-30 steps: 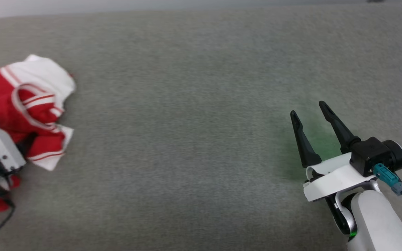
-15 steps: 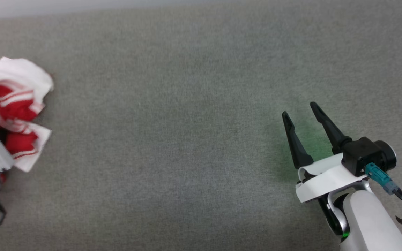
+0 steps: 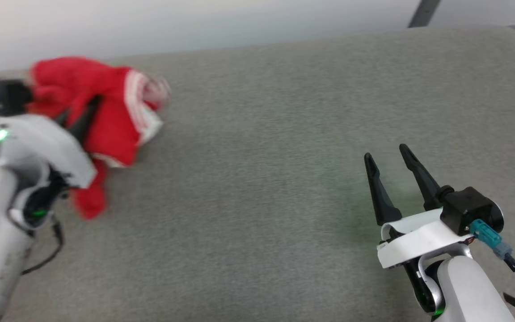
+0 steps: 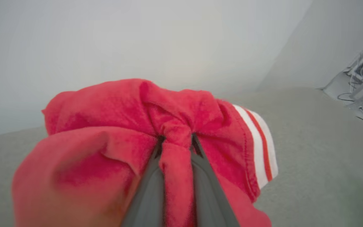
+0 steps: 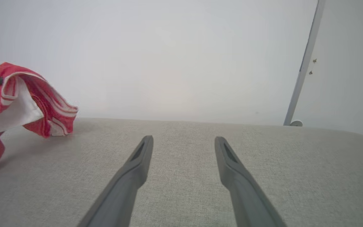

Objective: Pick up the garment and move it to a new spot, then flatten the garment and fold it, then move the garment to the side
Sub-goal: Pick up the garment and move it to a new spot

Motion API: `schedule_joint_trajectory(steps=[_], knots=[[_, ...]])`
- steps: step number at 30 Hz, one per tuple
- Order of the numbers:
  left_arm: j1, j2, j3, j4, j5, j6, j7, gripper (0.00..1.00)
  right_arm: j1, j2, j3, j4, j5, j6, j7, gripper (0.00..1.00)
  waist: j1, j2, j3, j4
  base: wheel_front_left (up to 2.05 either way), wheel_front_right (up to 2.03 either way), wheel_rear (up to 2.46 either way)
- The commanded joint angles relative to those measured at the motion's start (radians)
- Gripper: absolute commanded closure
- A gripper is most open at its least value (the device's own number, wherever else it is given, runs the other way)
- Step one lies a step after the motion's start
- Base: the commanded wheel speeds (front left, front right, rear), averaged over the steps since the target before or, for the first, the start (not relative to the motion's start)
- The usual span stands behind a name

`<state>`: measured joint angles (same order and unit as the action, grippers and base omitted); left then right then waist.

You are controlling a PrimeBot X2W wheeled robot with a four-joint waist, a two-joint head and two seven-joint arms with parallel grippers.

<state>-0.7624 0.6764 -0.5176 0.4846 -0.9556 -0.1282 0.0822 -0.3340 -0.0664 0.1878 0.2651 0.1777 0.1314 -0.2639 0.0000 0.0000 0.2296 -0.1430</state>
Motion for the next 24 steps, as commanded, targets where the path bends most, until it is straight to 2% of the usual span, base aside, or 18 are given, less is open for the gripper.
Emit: schedule_joint_trajectory(steps=[1, 4, 7, 12, 16, 19, 24], knots=[[-0.016, 0.002, -0.014, -0.026, -0.008, -0.003, 0.003, 1.00, 0.008, 0.004, -0.004, -0.004, 0.008, -0.001, 0.000, 0.00, 0.0000, 0.0000, 0.012, -0.051, 0.00, 0.00, 0.00], [-0.046, -0.005, -0.082, -0.143, -0.028, -0.003, 0.028, 1.00, 0.013, 0.010, -0.011, -0.008, 0.022, -0.001, 0.000, 0.00, 0.0000, 0.0000, 0.029, -0.105, 0.00, 0.00, 0.00], [-0.110, -0.048, -0.155, -0.256, -0.057, -0.003, 0.056, 1.00, 0.024, 0.015, -0.022, -0.011, 0.041, -0.001, 0.000, 0.00, 0.0000, 0.0000, 0.050, -0.176, 0.00, 0.00, 0.00], [-0.215, -0.160, -0.225, -0.322, -0.124, -0.003, 0.071, 1.00, 0.036, 0.016, -0.028, -0.020, 0.103, -0.001, 0.000, 0.00, 0.0000, 0.0000, 0.072, -0.256, 0.00, 0.00, 0.00], [-0.265, -0.216, -0.243, -0.317, -0.174, -0.003, 0.061, 1.00, 0.036, 0.016, -0.030, -0.024, 0.130, -0.001, 0.000, 0.00, 0.0000, 0.0000, 0.082, -0.301, 0.00, 0.00, 0.00], [-0.277, -0.231, -0.267, -0.264, -0.209, -0.002, 0.059, 1.00, 0.033, 0.016, -0.032, -0.028, 0.155, -0.001, 0.000, 0.00, 0.0000, 0.0000, 0.092, -0.340, 0.00, 0.00, 0.00], [-0.235, -0.182, -0.318, -0.136, -0.269, -0.002, 0.083, 1.00, 0.028, 0.016, -0.033, -0.032, 0.184, -0.001, 0.000, 0.00, 0.0000, 0.0000, 0.110, -0.387, 0.00, 0.00, 0.00]])
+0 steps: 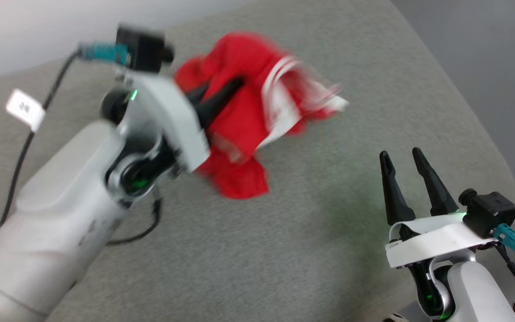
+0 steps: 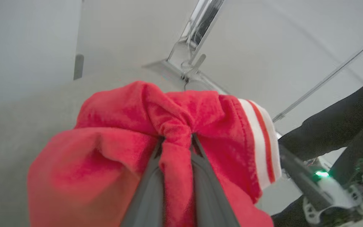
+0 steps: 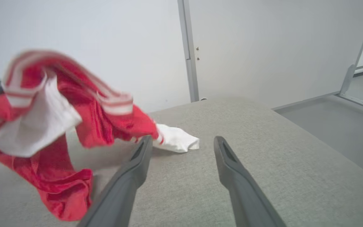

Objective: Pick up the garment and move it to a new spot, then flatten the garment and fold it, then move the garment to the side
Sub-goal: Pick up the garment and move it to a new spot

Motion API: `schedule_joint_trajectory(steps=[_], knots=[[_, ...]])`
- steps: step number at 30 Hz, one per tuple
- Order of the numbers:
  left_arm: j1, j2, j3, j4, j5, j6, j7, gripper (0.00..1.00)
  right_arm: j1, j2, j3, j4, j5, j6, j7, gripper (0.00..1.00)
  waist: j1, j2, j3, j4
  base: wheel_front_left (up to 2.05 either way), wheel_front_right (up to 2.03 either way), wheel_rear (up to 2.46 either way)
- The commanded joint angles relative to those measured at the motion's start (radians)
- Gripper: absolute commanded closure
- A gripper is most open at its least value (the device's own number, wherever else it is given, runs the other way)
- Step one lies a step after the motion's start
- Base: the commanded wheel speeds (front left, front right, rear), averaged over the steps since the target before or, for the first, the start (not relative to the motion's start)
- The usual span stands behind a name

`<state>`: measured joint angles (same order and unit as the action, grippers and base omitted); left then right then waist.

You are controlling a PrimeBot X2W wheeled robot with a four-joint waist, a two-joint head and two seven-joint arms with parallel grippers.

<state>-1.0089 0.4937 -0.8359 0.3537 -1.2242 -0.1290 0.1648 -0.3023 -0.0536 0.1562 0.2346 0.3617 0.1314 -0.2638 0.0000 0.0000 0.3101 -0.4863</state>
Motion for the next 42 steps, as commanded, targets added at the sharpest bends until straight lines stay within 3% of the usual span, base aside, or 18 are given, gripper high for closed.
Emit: schedule_joint_trajectory(steps=[1, 8, 14, 23, 26, 29, 30, 32, 42], knots=[[0.020, 0.019, -0.020, 0.021, -0.001, -0.002, 0.010, 1.00, -0.003, 0.003, -0.003, -0.002, 0.004, -0.001, -0.001, 0.00, 0.0000, 0.0000, 0.033, -0.048, 0.00, 0.00, 0.00], [0.005, 0.110, -0.168, 0.123, 0.015, -0.002, 0.068, 1.00, -0.005, 0.003, -0.011, -0.011, 0.029, -0.001, -0.001, 0.00, 0.0000, 0.0000, 0.062, -0.066, 0.00, 0.00, 0.00], [-0.072, 0.169, -0.410, 0.184, 0.211, 0.001, 0.142, 1.00, -0.017, 0.003, 0.002, -0.016, 0.053, -0.001, -0.001, 0.00, 0.0000, 0.0000, 0.100, -0.070, 0.00, 0.00, 0.00], [-0.048, 0.176, -0.469, 0.238, 0.398, 0.008, 0.301, 1.00, -0.046, 0.003, 0.041, -0.023, 0.083, -0.001, -0.001, 0.00, 0.0000, 0.0000, 0.162, -0.098, 0.00, 0.00, 0.00], [-0.033, 0.170, -0.473, 0.238, 0.416, 0.008, 0.301, 0.86, -0.046, 0.003, 0.037, -0.019, 0.086, -0.001, -0.001, 0.00, 0.0000, 0.0000, 0.163, -0.096, 0.00, 0.00, 0.00], [-0.039, 0.164, -0.473, 0.233, 0.427, 0.008, 0.259, 0.46, -0.038, 0.003, 0.026, -0.011, 0.076, -0.001, -0.001, 0.00, 0.0000, 0.0000, 0.148, -0.074, 0.00, 0.00, 0.00], [-0.051, 0.162, -0.472, 0.235, 0.419, 0.008, 0.229, 0.21, -0.037, 0.003, 0.022, -0.010, 0.069, -0.001, -0.001, 0.00, 0.0000, 0.0000, 0.140, -0.061, 0.00, 0.00, 0.00], [-0.081, 0.146, -0.465, 0.241, 0.407, 0.008, 0.169, 0.00, -0.036, 0.003, 0.014, -0.006, 0.053, -0.001, -0.001, 0.00, 0.0000, 0.0000, 0.121, -0.029, 0.00, 0.00, 0.00], [-0.125, 0.058, -0.445, 0.211, 0.287, 0.001, -0.125, 0.00, -0.008, 0.002, -0.024, 0.014, -0.056, -0.001, -0.001, 0.00, 0.0000, 0.0000, -0.009, 0.163, 0.00, 0.00, 0.00]])
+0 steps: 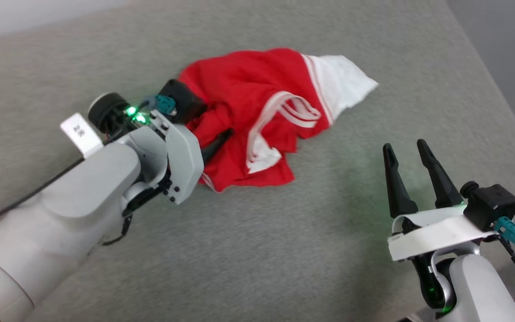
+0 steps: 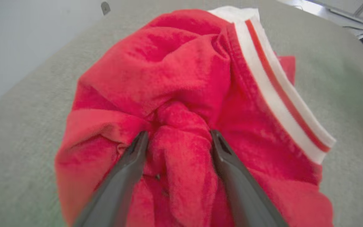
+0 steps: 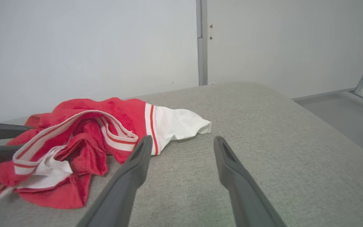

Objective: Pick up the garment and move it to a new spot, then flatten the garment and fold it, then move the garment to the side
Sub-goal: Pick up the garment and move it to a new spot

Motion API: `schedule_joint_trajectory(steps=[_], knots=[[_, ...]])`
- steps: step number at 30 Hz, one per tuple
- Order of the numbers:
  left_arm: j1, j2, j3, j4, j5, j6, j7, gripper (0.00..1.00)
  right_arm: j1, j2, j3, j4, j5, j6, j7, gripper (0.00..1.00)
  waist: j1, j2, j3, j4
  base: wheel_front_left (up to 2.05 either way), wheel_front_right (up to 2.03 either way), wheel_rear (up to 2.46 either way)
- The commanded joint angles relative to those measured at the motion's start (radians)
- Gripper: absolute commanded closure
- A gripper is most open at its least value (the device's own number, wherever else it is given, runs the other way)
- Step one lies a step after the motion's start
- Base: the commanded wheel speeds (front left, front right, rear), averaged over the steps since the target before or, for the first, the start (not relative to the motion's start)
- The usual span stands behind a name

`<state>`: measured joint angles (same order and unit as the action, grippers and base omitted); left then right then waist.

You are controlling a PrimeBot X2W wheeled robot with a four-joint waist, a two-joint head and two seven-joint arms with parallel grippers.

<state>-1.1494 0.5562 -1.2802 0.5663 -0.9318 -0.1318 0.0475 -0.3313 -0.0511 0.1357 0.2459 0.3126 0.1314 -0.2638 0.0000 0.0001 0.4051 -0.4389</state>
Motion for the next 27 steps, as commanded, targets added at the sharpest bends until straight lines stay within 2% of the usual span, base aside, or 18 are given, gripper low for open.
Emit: schedule_joint_trajectory(steps=[1, 9, 12, 16, 21, 26, 27], knots=[[0.020, -0.006, -0.001, -0.006, -0.019, 0.004, -0.028, 0.00, 0.024, -0.001, -0.008, 0.005, -0.017, -0.001, -0.001, 0.00, 0.0000, -0.0001, -0.116, 0.133, 0.00, 0.00, 0.00], [0.116, -0.004, 0.027, 0.009, -0.084, 0.004, -0.219, 0.00, 0.068, -0.002, -0.061, 0.019, -0.108, -0.001, -0.001, 0.00, 0.0000, -0.0001, -0.195, 0.256, 0.00, 0.00, 0.00], [0.195, -0.016, 0.064, 0.027, -0.122, 0.012, -0.283, 0.00, 0.088, -0.017, -0.087, 0.024, -0.129, -0.001, -0.001, 0.00, 0.0000, -0.0001, -0.217, 0.300, 0.00, 0.00, 0.00], [0.317, -0.044, 0.139, 0.044, -0.149, 0.022, -0.312, 0.00, 0.121, -0.040, -0.121, 0.027, -0.147, -0.001, -0.001, 0.00, 0.0000, -0.0001, -0.246, 0.362, 0.00, 0.00, 0.00], [0.505, -0.079, 0.365, -0.008, -0.061, 0.037, -0.311, 0.00, 0.163, -0.071, -0.157, 0.030, -0.160, -0.001, 0.000, 0.00, 0.0000, -0.0001, -0.275, 0.434, 0.00, 0.00, 0.00], [0.718, -0.108, 0.637, -0.065, 0.090, 0.068, -0.311, 0.00, 0.205, -0.094, -0.182, 0.031, -0.164, -0.001, 0.000, 0.00, 0.0000, -0.0001, -0.304, 0.484, 0.00, 0.00, 0.00], [0.718, -0.108, 0.637, -0.065, 0.090, 0.068, -0.311, 0.00, 0.205, -0.094, -0.182, 0.031, -0.164, -0.001, 0.000, 0.00, 0.0000, -0.0001, -0.304, 0.484, 0.00, 0.00, 0.00]])
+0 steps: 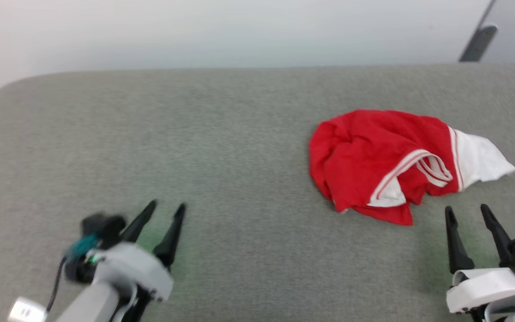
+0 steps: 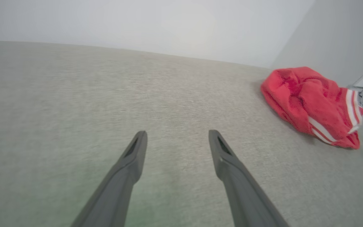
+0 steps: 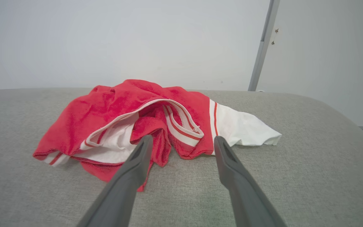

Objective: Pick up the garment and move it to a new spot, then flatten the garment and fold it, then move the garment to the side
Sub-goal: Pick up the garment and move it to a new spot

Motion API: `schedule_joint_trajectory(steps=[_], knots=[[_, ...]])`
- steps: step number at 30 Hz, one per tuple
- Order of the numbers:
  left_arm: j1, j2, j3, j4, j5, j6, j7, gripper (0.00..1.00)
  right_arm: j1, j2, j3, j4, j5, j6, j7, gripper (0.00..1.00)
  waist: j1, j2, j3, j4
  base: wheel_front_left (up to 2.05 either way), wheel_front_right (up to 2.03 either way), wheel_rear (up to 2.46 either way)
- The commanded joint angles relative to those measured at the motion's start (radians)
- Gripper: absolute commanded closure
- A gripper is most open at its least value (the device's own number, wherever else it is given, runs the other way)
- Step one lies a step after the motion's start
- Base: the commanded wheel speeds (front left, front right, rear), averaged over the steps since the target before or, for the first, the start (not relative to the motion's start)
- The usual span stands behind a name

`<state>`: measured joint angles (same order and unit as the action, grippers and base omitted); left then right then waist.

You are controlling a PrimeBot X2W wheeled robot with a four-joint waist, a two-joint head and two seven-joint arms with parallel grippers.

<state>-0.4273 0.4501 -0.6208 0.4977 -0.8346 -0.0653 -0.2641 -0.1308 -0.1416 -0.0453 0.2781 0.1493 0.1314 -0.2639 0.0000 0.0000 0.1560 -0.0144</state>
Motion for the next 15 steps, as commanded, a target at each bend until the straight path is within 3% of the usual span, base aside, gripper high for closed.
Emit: schedule_joint_trajectory(steps=[1, 8, 15], knots=[[0.038, -0.012, 0.030, -0.011, 0.017, 0.004, 0.000, 0.00, 0.012, -0.006, -0.005, -0.002, 0.001, -0.001, 0.000, 0.00, 0.0000, 0.0000, -0.060, 0.066, 0.00, 0.00, 0.00], [0.267, -0.093, 0.338, -0.122, 0.193, -0.017, 0.000, 0.00, 0.064, -0.026, -0.050, -0.018, 0.006, -0.001, 0.000, 0.00, 0.0000, 0.0000, -0.084, 0.100, 0.00, 0.00, 0.00], [0.396, -0.151, 0.506, -0.258, 0.424, -0.039, 0.000, 0.00, 0.086, -0.035, -0.083, -0.039, 0.001, -0.001, 0.000, 0.00, 0.0000, 0.0000, -0.124, 0.085, 0.00, 0.00, 0.00]])
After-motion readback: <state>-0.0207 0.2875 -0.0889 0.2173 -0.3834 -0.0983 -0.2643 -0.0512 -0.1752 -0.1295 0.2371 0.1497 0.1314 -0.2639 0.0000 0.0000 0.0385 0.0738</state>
